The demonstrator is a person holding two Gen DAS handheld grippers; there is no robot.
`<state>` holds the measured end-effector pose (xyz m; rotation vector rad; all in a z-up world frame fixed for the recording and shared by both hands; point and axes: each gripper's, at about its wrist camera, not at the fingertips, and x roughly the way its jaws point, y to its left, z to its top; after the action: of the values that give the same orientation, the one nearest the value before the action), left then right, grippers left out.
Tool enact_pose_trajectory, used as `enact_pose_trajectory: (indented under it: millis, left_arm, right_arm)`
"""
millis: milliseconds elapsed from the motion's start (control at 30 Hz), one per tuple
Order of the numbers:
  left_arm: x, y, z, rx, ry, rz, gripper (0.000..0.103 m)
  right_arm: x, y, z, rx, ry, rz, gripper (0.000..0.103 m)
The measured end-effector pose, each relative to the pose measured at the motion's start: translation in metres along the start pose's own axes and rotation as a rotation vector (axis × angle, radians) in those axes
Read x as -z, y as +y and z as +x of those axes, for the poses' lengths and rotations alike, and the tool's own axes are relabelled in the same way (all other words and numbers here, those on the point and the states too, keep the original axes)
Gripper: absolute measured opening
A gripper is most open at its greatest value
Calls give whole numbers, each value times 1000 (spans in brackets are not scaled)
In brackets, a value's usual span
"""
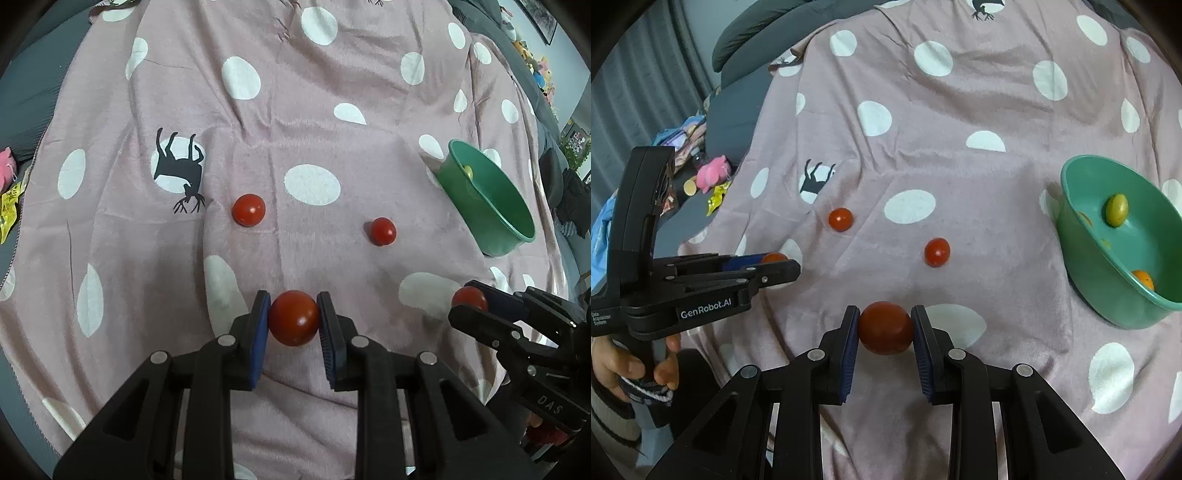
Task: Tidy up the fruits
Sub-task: 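Carry both tomatoes over the green bowl and lower them into it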
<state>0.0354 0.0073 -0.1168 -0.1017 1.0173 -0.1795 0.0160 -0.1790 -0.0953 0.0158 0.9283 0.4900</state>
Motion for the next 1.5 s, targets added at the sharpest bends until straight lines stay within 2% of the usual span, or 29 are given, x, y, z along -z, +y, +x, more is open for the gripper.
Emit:
enact_pose_trajectory:
  millis: [367,767,1500]
  left_arm:
    - [6,-1,-2,-13,5,3,25]
    - [1,-17,-2,-41,1,45,25]
    - [-34,-105,11,-15,-27,227,25]
  right_arm:
    - [1,7,-2,-12,-10,-14,30]
    - [1,-4,-9,-28,-37,5,30]
    - [-11,-71,-42,19,-154,92,30]
